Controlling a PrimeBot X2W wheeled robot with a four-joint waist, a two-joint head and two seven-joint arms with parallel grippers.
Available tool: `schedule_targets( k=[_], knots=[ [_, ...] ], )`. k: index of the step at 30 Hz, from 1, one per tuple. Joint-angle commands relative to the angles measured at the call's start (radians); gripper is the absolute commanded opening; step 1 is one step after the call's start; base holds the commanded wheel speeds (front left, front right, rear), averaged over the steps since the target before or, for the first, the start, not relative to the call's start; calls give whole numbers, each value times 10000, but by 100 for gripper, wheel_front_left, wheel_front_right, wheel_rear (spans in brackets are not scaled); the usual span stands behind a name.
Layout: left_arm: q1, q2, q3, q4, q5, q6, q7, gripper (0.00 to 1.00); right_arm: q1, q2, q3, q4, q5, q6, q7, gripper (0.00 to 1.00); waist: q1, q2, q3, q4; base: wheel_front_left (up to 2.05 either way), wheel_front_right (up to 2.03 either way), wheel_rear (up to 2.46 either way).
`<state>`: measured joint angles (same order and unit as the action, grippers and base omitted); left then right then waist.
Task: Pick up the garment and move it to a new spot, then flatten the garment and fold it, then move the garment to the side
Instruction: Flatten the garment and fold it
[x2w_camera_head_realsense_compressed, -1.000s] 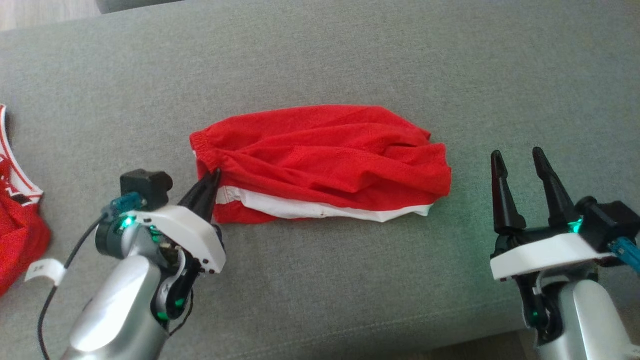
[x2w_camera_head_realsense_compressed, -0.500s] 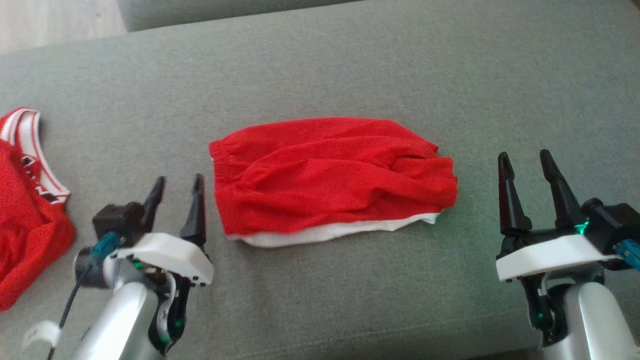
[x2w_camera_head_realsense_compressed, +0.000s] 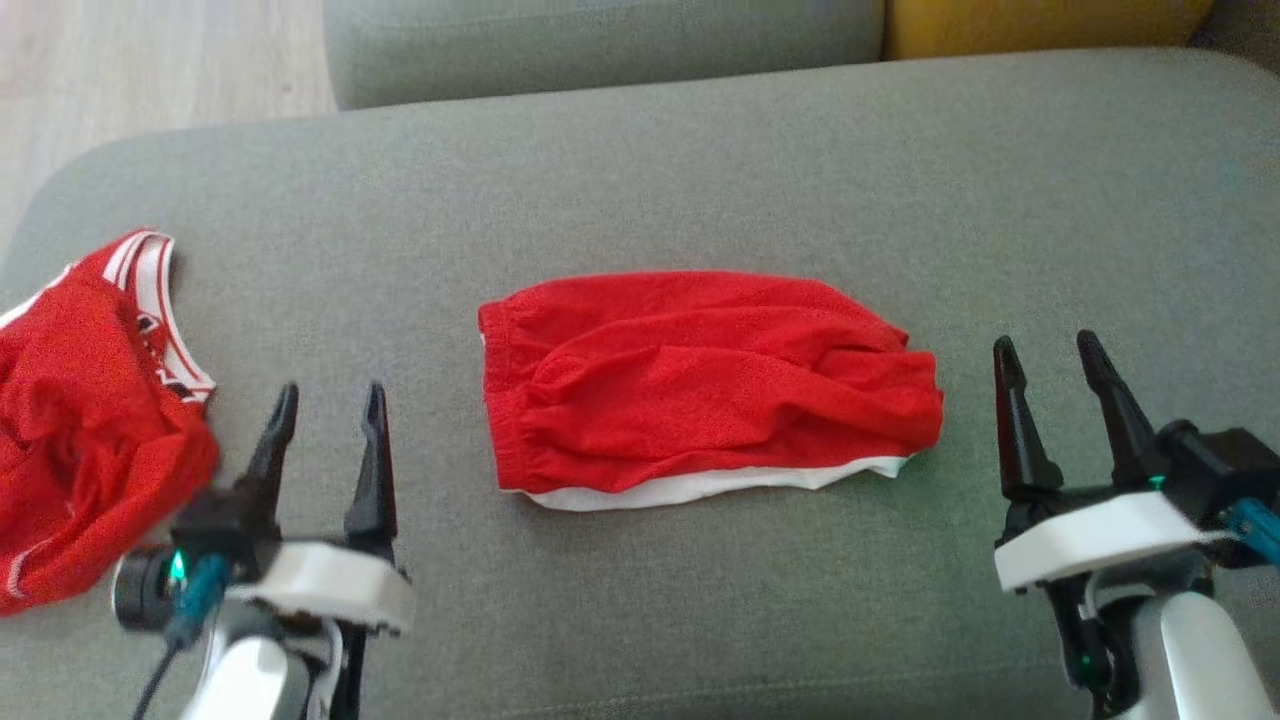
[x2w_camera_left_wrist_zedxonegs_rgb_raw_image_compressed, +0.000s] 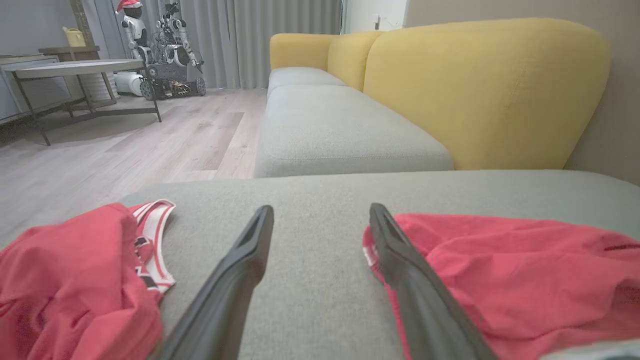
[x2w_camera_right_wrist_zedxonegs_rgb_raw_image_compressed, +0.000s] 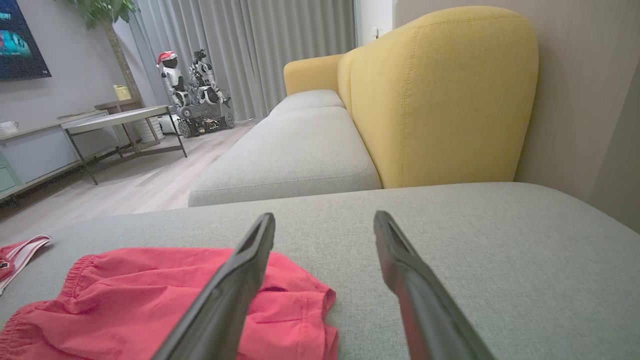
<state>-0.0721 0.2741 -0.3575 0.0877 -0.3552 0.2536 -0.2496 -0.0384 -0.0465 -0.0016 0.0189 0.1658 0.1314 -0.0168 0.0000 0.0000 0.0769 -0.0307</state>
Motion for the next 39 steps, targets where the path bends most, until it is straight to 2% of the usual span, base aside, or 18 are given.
schedule_targets(
  k=[1,9,32,35,38,39],
  knots=[
    [-166,226,423,-397,122,-38,-119,100,-36,-37,235,-394,-113,-7,24,100,0,0,-140,34,0,0,0],
    [585,194,398,-421,350,-232,-121,100,362,-37,265,-556,-143,-7,199,100,0,0,-489,59,0,0,0],
    [429,56,563,-118,430,-412,-122,100,376,-37,317,-701,-110,-7,274,100,0,0,-407,24,0,0,0],
    [108,30,403,-134,427,-630,-86,100,342,-37,284,-742,-102,-7,278,100,0,0,-300,84,0,0,0],
    [-439,-41,8,-33,370,-1093,292,100,260,-37,317,-752,-101,-7,267,100,0,0,-163,115,0,0,0],
    [-439,-41,8,-33,370,-1093,292,100,260,-37,317,-752,-101,-7,267,100,0,0,-163,115,0,0,0]
  ],
)
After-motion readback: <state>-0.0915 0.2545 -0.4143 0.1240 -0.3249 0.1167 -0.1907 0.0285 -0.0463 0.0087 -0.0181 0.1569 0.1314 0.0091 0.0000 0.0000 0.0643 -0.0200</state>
